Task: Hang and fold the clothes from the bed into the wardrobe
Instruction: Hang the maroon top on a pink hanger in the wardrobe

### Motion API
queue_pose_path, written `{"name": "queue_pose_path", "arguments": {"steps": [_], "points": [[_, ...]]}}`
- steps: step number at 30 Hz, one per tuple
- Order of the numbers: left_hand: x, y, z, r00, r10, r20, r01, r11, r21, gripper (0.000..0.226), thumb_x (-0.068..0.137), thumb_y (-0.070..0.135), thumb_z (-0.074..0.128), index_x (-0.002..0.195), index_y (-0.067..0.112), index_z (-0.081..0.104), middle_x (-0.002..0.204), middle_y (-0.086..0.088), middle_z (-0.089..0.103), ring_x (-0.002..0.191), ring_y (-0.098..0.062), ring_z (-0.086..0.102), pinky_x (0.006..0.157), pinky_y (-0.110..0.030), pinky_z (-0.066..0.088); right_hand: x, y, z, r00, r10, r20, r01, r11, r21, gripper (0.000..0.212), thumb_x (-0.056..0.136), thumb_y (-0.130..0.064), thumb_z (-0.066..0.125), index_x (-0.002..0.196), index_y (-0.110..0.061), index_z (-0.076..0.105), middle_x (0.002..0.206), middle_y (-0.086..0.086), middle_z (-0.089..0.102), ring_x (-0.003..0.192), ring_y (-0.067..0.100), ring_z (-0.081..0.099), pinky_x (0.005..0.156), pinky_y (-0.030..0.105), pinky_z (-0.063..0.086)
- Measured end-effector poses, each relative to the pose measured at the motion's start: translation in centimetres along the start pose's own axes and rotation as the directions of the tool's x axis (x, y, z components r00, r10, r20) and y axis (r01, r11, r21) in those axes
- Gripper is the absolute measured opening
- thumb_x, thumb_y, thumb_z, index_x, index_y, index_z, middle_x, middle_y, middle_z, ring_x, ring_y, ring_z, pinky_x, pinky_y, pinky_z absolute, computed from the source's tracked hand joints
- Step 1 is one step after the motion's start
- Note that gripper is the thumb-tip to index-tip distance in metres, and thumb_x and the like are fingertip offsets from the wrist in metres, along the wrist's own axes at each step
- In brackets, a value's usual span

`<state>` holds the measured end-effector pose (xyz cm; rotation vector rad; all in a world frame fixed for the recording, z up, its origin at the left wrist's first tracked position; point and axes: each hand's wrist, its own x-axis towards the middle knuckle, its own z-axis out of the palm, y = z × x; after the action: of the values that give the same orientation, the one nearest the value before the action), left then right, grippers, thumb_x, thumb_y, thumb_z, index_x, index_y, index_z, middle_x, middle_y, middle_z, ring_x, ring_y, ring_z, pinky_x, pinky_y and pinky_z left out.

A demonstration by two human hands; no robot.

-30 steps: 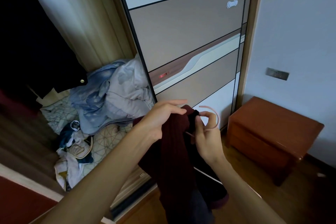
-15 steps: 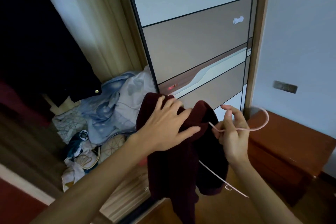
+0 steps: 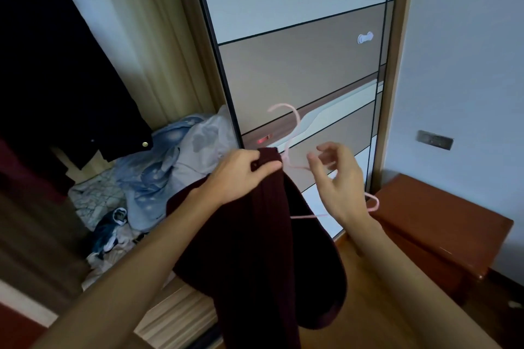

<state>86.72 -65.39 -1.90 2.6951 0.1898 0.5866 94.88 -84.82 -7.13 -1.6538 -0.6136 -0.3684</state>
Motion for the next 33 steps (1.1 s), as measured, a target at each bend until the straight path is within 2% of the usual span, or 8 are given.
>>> {"name": "queue_pose_path", "arguments": {"steps": [6,11,13,16,20,25,29,33], "points": [[-0.2,-2.1,-2.2,0.963,-0.213,-0.167,0.167,0.953,-0.253,0.038,0.087,0.051,0.068,0.085,0.014,0.078,0.076,0.005,0.076,0.073,-0.005,0.071,0.063,-0.033,0.054,-6.4,8.6,-2.4,0.924,0.125,0.361,-0.041,0.972,-0.232,0.040,0.096,-0.037,0.056,0.060,-0.020,0.052,0.051,-0.005,0.049,0.049,0.008,0.047,0.051,0.026,0.038],[-1.0,-1.5,-4.7,0.946,-0.243,-0.213,0.149,0.913,-0.381,0.038,0.085,0.052,0.070,0.086,0.016,0.078,0.081,-0.002,0.077,0.078,-0.015,0.074,0.072,-0.038,0.056,-12.1,16.0,-2.9,0.355,0.576,0.736,-0.143,0.812,-0.566,0.022,0.087,-0.032,0.062,0.067,-0.030,0.071,0.079,-0.010,0.073,0.080,0.001,0.068,0.080,0.025,0.054],[-1.5,-0.3,-6.0,0.952,-0.205,-0.227,0.084,0.888,-0.451,0.021,0.088,0.043,0.071,0.091,0.024,0.079,0.086,0.009,0.078,0.084,-0.008,0.073,0.078,-0.031,0.056,-13.3,18.2,-2.0,0.269,0.681,0.682,-0.155,0.729,-0.667,0.014,0.084,-0.051,0.070,0.088,-0.037,0.069,0.102,-0.016,0.069,0.101,0.002,0.064,0.089,0.020,0.048],[-2.3,1.3,-7.6,0.958,-0.138,-0.250,-0.010,0.859,-0.512,0.019,0.087,0.043,0.071,0.090,0.026,0.079,0.086,0.010,0.078,0.083,-0.006,0.073,0.075,-0.023,0.053,-13.1,19.8,0.5,0.249,0.703,0.666,-0.358,0.706,-0.611,0.090,0.065,-0.065,0.077,0.139,-0.022,0.048,0.136,-0.004,0.054,0.118,0.010,0.054,0.094,0.021,0.045],[-3.7,2.5,-9.3,0.959,-0.100,-0.264,-0.076,0.810,-0.581,0.017,0.085,0.032,0.066,0.082,0.022,0.079,0.076,0.007,0.077,0.071,-0.005,0.072,0.063,-0.014,0.052,-11.6,17.8,5.5,0.333,0.619,0.711,-0.548,0.741,-0.389,0.052,0.092,0.003,0.058,0.140,-0.015,0.045,0.134,0.015,0.058,0.100,0.013,0.060,0.080,0.021,0.055],[-5.0,2.1,-11.1,0.958,-0.087,-0.272,-0.078,0.836,-0.544,0.019,0.081,0.040,0.065,0.077,0.030,0.080,0.077,0.003,0.077,0.072,-0.012,0.074,0.062,-0.018,0.055,-12.5,17.0,11.2,0.280,0.653,0.704,-0.448,0.737,-0.506,0.038,0.095,-0.001,0.054,0.133,0.001,0.051,0.121,0.011,0.060,0.096,0.015,0.057,0.090,0.031,0.051],[-6.0,0.6,-12.8,0.963,-0.076,-0.260,-0.061,0.875,-0.481,0.020,0.086,0.032,0.061,0.079,0.033,0.080,0.079,0.007,0.077,0.074,-0.008,0.074,0.065,-0.017,0.056,-12.3,17.1,11.5,0.527,0.526,0.668,-0.419,0.844,-0.334,0.025,0.093,-0.011,0.064,0.113,0.004,0.064,0.108,0.014,0.072,0.101,0.023,0.067,0.096,0.044,0.048],[-7.3,-1.9,-13.9,0.970,-0.111,-0.217,0.021,0.926,-0.376,0.021,0.087,0.028,0.062,0.079,0.036,0.079,0.082,0.008,0.077,0.076,-0.006,0.073,0.068,-0.015,0.056,-8.2,18.4,9.1,0.597,0.541,0.593,-0.545,0.815,-0.195,0.018,0.092,-0.018,0.068,0.096,-0.001,0.073,0.092,0.015,0.076,0.089,0.028,0.072,0.092,0.052,0.053]]}}
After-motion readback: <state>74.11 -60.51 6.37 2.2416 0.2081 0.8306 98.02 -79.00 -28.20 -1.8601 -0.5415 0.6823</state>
